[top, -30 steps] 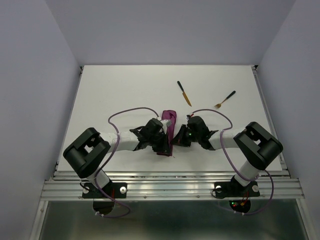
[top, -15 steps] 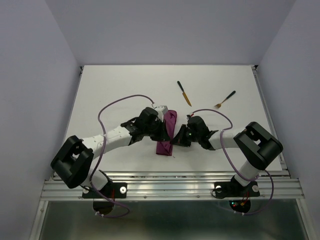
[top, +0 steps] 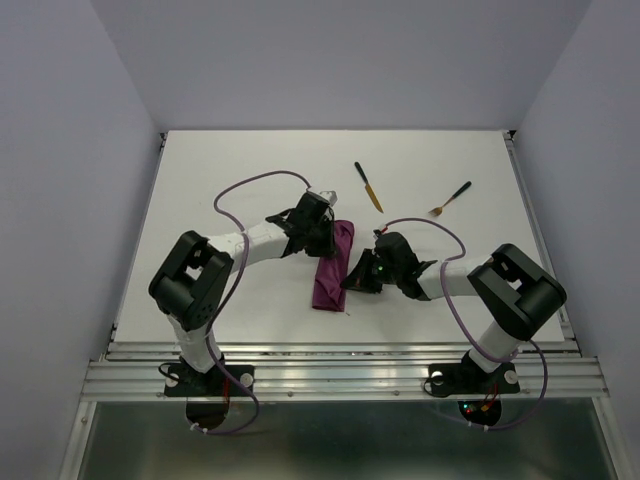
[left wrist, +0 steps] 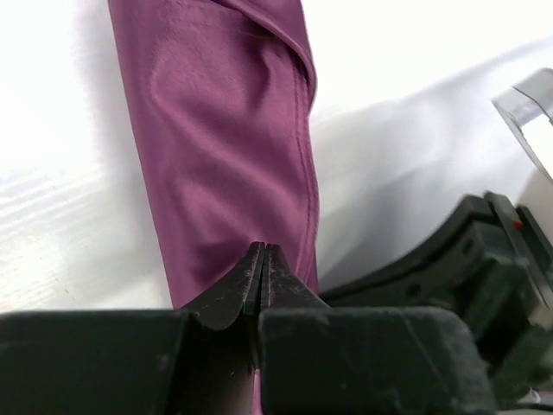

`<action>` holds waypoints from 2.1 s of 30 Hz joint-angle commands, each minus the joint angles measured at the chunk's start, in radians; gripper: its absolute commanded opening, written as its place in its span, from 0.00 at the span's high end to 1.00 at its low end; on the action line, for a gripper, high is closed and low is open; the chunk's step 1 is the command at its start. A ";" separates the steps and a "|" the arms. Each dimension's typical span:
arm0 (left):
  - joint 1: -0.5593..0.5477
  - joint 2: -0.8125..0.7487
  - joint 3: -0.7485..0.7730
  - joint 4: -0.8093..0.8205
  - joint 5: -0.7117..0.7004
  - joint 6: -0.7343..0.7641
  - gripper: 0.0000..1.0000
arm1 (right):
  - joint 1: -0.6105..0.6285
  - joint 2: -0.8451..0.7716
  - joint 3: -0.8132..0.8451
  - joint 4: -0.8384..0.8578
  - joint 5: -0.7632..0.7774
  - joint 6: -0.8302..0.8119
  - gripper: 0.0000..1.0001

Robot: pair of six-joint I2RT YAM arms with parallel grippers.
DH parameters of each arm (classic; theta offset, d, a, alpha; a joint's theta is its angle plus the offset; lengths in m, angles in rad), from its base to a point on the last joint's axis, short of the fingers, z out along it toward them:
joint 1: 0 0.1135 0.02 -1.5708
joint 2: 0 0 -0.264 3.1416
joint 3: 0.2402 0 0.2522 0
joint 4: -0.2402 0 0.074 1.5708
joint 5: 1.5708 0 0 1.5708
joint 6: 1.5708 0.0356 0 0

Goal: Fold the napkin into a case and place the utensils inside
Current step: Smooth out the smaller rectangle-folded napkin at the center of the board.

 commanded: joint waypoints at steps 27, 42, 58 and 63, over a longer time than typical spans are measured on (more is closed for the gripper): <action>-0.004 0.015 0.118 -0.005 -0.030 0.041 1.00 | 0.003 -0.024 0.004 -0.047 0.043 -0.012 0.99; -0.039 -0.016 -0.061 -0.047 0.007 0.043 1.00 | 0.003 0.000 0.016 -0.045 0.039 -0.010 0.99; -0.044 0.116 0.040 0.003 -0.018 0.027 1.00 | 0.003 -0.009 0.014 -0.050 0.039 -0.013 0.99; -0.044 0.165 0.089 0.003 -0.006 0.026 1.00 | 0.003 -0.011 0.014 -0.048 0.036 -0.015 0.99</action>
